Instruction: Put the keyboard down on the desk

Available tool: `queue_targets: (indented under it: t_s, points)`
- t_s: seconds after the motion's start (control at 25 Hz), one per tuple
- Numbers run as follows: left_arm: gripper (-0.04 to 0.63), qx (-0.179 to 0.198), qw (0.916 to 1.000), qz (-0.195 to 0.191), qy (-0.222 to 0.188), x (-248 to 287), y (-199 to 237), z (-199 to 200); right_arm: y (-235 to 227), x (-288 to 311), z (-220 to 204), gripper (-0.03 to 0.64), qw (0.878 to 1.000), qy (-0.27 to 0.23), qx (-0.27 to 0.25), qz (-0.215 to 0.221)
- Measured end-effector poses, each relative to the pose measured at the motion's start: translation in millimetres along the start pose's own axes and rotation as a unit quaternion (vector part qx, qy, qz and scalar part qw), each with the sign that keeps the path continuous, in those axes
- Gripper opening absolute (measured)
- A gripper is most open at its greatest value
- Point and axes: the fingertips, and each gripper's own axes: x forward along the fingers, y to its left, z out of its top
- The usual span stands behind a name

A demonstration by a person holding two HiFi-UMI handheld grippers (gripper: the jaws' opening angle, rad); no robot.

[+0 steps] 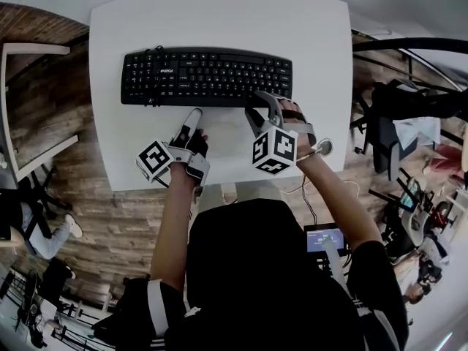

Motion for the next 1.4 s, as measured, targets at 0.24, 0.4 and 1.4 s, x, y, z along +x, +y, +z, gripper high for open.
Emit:
queue_targets:
  t_s: [0.24, 0.4, 1.4]
  points:
    - [0.117, -0.006, 1.0000, 0.007, 0.001, -6.3, 6.1, -1.3, 4.2, 6.8, -1.2, 0.206, 1.000, 0.009, -0.009, 0.001]
    - [0.118, -0.003, 0.9999, 0.010, -0.006, -8.5, 7.1, 3.3, 3.4, 9.8, -4.0, 0.206, 1.000, 0.011, -0.015, -0.005]
    - [0.082, 0.180, 0.9823, -0.036, 0.034, -54.3, -90.9, -7.0, -32.0, -81.4, 38.5, 0.105, 0.982, -0.071, 0.166, -0.061]
